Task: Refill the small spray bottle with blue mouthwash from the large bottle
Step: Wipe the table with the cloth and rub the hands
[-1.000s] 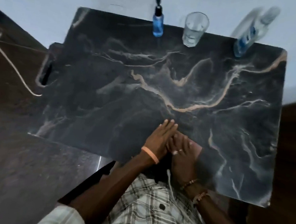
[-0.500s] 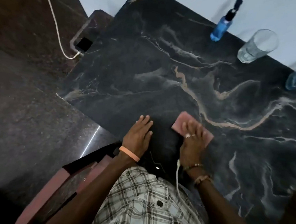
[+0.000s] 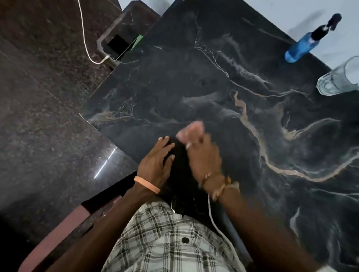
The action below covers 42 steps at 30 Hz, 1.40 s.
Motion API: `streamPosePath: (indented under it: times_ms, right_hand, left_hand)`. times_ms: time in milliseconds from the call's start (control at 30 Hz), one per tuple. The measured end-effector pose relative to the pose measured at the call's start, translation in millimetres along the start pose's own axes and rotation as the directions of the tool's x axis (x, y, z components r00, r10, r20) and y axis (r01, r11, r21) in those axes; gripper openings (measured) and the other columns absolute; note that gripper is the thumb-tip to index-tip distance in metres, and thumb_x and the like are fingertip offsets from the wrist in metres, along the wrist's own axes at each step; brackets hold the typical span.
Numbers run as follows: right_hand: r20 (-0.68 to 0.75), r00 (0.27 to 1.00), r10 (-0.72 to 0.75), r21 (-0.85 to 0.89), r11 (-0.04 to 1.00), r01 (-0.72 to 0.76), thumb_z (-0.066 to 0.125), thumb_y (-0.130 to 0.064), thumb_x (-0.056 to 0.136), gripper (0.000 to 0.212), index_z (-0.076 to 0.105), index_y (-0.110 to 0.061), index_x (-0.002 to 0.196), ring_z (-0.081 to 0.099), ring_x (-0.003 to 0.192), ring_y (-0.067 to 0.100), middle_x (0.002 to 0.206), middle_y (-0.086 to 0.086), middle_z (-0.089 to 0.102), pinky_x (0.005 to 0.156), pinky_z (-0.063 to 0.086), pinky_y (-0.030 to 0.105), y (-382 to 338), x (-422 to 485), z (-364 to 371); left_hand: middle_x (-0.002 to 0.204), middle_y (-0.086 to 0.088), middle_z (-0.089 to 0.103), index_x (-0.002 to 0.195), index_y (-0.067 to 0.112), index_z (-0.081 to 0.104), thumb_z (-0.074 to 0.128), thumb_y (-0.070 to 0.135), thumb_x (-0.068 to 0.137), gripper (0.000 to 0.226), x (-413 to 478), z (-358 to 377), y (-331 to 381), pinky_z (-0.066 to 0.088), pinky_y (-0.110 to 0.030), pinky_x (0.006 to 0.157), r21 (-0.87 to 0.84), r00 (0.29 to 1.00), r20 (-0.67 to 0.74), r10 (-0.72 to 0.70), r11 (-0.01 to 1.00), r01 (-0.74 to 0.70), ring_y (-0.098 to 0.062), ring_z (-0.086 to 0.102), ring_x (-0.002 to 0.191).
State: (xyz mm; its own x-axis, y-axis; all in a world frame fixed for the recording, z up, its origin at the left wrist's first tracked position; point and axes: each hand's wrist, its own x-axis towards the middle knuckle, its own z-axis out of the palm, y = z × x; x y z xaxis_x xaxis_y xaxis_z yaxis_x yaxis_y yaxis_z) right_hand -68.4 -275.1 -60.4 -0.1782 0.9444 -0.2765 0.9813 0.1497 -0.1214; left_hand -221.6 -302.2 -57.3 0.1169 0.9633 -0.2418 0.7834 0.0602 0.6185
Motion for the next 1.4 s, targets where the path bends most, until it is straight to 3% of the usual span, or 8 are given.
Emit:
streamPosePath:
  times_ms: [100,233,367,500,667,933,1133,1400]
  right_hand:
    - [0.123,0.960,-0.252,-0.157,0.950,0.270,0.032,-0.022,0.094,0.052,0.041,-0.023,0.145,0.049,0.118,0.031,0.152,-0.001,0.039,0.079,0.045,0.040,16,-19,1]
    - [0.018,0.977,0.212,-0.032,0.977,-0.211,0.052,-0.010,0.085,0.047,0.055,-0.019,0.132,0.051,0.098,0.035,0.137,0.011,0.051,0.071,0.046,0.042,14,18,-9]
    - [0.153,0.945,-0.289,-0.158,0.937,0.312,0.047,-0.023,0.085,0.044,0.063,-0.023,0.125,0.055,0.103,0.029,0.135,0.000,0.057,0.069,0.047,0.039,9,-13,0]
    - [-0.028,0.943,0.331,0.072,0.942,-0.329,0.067,-0.006,0.072,0.061,0.060,-0.019,0.131,0.054,0.088,0.034,0.138,0.004,0.056,0.064,0.049,0.041,37,4,-9]
    - [-0.138,0.987,-0.082,-0.075,0.995,0.072,0.055,-0.023,0.088,0.041,0.063,-0.018,0.128,0.057,0.116,0.038,0.140,0.004,0.054,0.080,0.047,0.043,60,-26,3]
    - [-0.189,0.637,0.747,0.150,0.663,-0.734,0.032,0.005,0.083,0.054,0.045,0.012,0.134,0.033,0.133,0.047,0.145,0.029,0.038,0.116,0.020,0.049,206,-54,12]
    - [-0.086,0.996,0.006,0.092,0.996,0.002,0.033,-0.011,0.098,0.046,0.043,-0.005,0.142,0.036,0.138,0.032,0.150,0.014,0.037,0.116,0.025,0.044,197,-93,36]
    - [-0.162,0.772,0.615,0.336,0.770,-0.542,0.036,-0.002,0.092,0.049,0.043,0.005,0.140,0.035,0.137,0.037,0.147,0.021,0.040,0.118,0.016,0.034,289,28,-23]
  left_hand:
    - [0.144,-0.009,0.046,0.129,0.009,0.059,0.059,0.013,0.093,0.036,10,-5,-3,0.035,-0.031,0.110,-0.011,0.999,0.029,0.039,0.999,-0.039,-0.021,0.036,0.138]
    - [0.144,-0.009,0.047,0.130,0.007,0.058,0.059,0.012,0.093,0.037,24,-10,-7,0.036,-0.035,0.111,-0.017,0.992,0.074,0.105,0.994,-0.104,-0.021,0.035,0.139]
    - [0.142,-0.014,0.048,0.131,0.003,0.056,0.060,0.004,0.090,0.041,45,-16,0,0.037,-0.039,0.111,0.013,0.959,0.167,0.230,0.972,-0.235,-0.028,0.041,0.136]
    - [0.131,-0.025,0.055,0.119,-0.006,0.062,0.072,-0.003,0.077,0.044,62,-9,14,0.045,-0.053,0.099,0.055,0.881,0.260,0.394,0.905,-0.421,-0.042,0.053,0.122]
    - [0.135,-0.028,0.050,0.119,-0.006,0.062,0.066,-0.004,0.079,0.040,72,8,39,0.042,-0.052,0.103,0.020,0.799,0.368,0.476,0.855,-0.519,-0.045,0.047,0.126]
    - [0.160,-0.014,-0.005,0.152,0.008,0.007,0.049,0.039,0.096,0.077,92,73,103,0.005,-0.042,0.119,0.199,0.730,0.572,0.374,0.800,-0.566,-0.031,-0.003,0.148]
    - [0.155,-0.021,-0.022,0.151,0.006,-0.004,0.070,0.050,0.078,0.112,80,105,134,-0.005,-0.050,0.118,0.421,0.808,0.561,0.179,0.779,-0.465,-0.038,-0.020,0.143]
    - [0.158,-0.010,-0.021,0.153,0.015,0.001,0.077,0.049,0.072,0.116,85,106,140,-0.006,-0.041,0.118,0.431,0.826,0.555,0.097,0.816,-0.385,-0.029,-0.020,0.145]
